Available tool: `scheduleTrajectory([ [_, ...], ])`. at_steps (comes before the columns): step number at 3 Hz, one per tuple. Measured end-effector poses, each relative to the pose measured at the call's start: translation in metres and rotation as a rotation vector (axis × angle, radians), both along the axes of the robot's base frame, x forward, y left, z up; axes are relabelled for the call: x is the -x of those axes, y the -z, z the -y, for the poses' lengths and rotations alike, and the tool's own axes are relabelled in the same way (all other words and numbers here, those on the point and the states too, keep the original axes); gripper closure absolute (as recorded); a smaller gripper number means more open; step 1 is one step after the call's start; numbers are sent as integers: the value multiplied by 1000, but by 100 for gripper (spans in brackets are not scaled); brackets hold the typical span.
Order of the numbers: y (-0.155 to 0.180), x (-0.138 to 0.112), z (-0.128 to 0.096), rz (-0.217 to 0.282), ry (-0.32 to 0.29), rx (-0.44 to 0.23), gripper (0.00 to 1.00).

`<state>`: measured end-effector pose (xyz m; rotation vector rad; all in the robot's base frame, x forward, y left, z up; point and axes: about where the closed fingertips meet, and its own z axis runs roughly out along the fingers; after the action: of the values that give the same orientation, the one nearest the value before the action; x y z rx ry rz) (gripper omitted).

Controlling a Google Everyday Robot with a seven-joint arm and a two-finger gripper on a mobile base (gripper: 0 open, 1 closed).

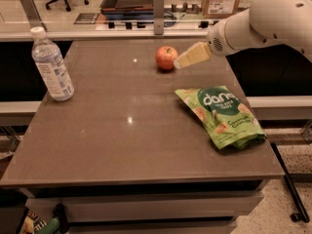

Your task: Move apple near blue plastic bottle

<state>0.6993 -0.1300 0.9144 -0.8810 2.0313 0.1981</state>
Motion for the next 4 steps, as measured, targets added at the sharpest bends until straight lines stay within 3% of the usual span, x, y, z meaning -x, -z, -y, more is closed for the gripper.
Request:
scheduleTrajectory([
  [2,18,-23,-18,-41,-34,-11,0],
  [4,58,-41,-43,-106,-73,-72,0],
])
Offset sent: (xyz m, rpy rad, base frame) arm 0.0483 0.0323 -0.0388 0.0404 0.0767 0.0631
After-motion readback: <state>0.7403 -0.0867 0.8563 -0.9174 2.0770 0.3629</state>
